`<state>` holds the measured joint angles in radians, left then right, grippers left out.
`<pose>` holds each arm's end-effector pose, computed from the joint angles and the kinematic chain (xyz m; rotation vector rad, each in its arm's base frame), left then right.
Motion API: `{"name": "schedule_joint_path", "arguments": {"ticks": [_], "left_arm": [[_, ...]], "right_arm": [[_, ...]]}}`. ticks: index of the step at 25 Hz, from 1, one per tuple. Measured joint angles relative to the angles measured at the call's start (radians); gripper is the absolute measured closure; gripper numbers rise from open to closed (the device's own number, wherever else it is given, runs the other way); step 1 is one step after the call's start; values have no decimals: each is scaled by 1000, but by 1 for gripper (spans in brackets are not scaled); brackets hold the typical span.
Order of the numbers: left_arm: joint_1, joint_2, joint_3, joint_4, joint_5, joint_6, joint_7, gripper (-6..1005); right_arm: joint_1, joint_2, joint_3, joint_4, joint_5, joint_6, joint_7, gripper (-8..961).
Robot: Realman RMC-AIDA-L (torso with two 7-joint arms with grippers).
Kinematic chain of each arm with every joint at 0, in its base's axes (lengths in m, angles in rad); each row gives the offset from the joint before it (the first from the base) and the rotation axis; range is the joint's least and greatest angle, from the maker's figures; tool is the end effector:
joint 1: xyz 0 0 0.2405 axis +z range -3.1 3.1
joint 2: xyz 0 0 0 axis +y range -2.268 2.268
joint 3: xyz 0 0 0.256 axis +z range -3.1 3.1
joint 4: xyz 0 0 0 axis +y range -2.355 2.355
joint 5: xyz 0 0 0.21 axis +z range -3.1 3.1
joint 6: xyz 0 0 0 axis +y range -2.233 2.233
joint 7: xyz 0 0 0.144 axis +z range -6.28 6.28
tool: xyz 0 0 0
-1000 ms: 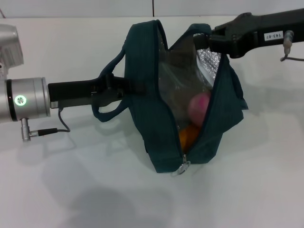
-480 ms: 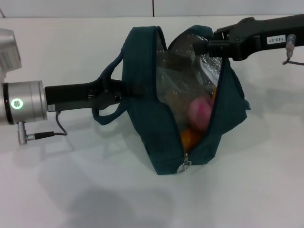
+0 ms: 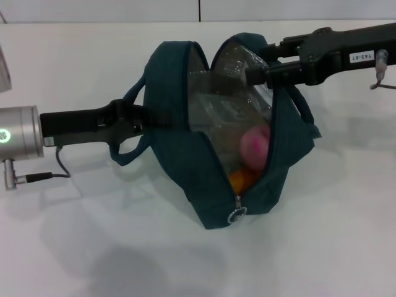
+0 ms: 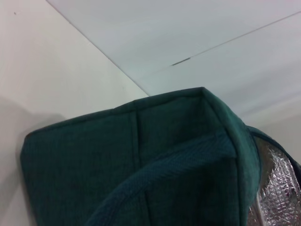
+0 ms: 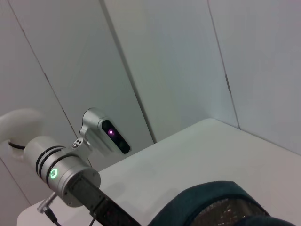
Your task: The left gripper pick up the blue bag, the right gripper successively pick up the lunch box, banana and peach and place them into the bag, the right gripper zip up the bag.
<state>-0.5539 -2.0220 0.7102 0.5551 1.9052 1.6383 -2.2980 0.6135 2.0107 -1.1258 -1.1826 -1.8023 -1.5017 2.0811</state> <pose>-0.2542 0.3284 0.0089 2.2478 1.8467 0.9112 0.1243 0.3721 0.0433 -2.8574 0.6135 0.6172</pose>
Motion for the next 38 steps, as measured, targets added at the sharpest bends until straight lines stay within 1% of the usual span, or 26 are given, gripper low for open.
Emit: {"name": "schedule_joint_path", "arguments": {"ticks": [3,6,10,14,18,21,23,28,34,35,36,38], "left_arm": [[2,11,0,0,0,0,0,951],[5,20,0,1,0,0,-2,950],[5,22,0,7,-1,0,-12,950],[4,21,0,5,-2,-2,-12,950],[3,18,0,3,-10,-2,-12,950],[3,17,0,2,-25,-1,-12,950],[3,16,0,1,-32,-1,-12,950],[-5,14,0,0,-36,-1,-13,950],[-8,13,0,0,-37,0,-16,949],[-8,12,0,0,-37,0,-16,949],[-8,12,0,0,-37,0,-16,949],[-8,11,0,0,-37,0,-17,949]], "right_arm": [[0,0,3,0,0,-3,-3,356],[-9,1,30,-3,11,-18,-15,244],[-36,2,93,-4,53,-57,-37,247],[-63,-2,161,0,59,-93,-47,250],[-99,-1,229,4,69,-174,-112,251],[-114,3,238,15,92,-207,-150,252],[-114,3,230,46,110,-215,-169,252],[-87,3,201,125,118,-208,-206,257],[-8,6,147,270,118,-187,-264,260],[-8,6,147,270,118,-187,-264,260],[24,9,127,322,126,-172,-289,260],[46,10,108,353,134,-156,-303,260]]}}
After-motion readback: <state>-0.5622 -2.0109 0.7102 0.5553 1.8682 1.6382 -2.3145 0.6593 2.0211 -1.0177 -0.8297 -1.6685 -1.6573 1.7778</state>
